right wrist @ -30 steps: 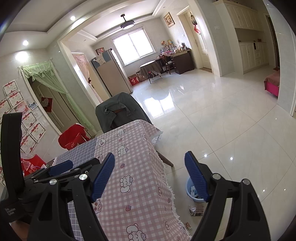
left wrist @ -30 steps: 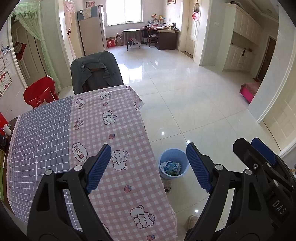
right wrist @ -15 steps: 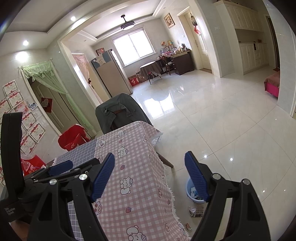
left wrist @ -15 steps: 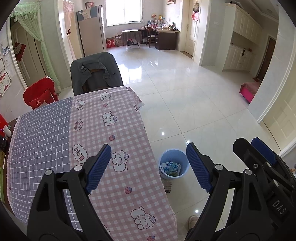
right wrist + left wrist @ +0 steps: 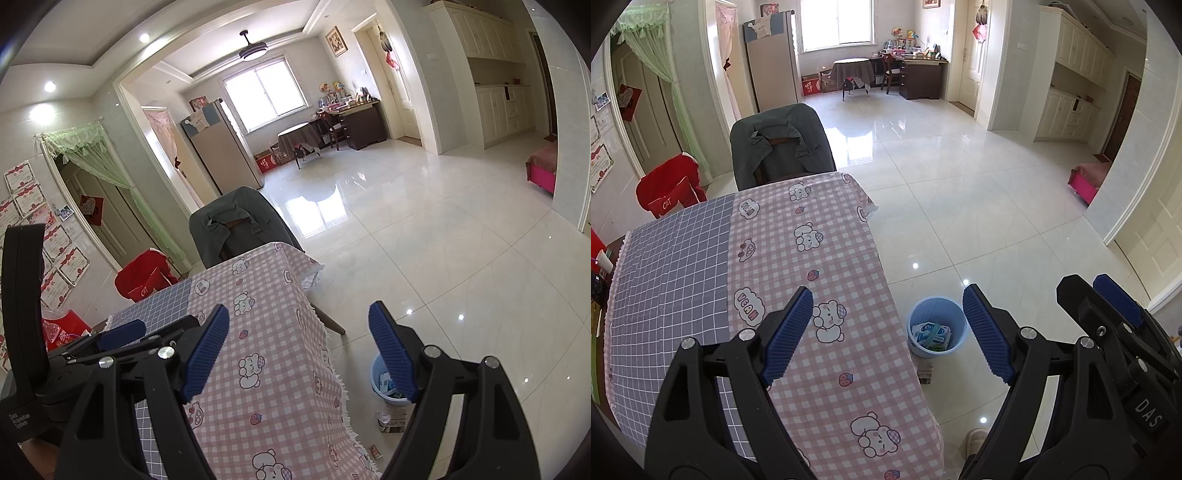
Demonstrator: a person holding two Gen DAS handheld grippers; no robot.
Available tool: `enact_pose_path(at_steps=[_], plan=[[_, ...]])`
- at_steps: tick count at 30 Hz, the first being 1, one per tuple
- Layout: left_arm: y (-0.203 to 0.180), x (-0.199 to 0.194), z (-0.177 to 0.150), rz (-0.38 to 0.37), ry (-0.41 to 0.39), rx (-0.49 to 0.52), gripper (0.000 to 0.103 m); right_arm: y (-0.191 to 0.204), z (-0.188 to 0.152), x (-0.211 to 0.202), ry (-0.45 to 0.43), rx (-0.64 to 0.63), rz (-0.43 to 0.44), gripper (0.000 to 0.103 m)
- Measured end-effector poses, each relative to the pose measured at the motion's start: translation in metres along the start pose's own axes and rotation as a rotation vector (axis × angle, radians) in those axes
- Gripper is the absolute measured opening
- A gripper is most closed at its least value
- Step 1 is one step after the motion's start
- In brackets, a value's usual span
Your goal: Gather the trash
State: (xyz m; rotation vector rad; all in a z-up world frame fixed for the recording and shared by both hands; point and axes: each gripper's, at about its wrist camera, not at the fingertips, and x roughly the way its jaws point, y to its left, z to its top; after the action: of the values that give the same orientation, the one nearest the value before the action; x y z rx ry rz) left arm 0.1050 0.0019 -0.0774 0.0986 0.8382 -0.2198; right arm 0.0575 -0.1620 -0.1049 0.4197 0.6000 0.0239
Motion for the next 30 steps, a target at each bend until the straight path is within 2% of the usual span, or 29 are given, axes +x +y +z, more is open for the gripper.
enact_pose_path(at_steps=[30], plan=[[0.0006, -0.0015, 0.0024, 0.003, -0.003, -0.006, 0.082, 0.0031, 0.0006, -0.0018, 0.000, 0.000, 0.001, 0.077]])
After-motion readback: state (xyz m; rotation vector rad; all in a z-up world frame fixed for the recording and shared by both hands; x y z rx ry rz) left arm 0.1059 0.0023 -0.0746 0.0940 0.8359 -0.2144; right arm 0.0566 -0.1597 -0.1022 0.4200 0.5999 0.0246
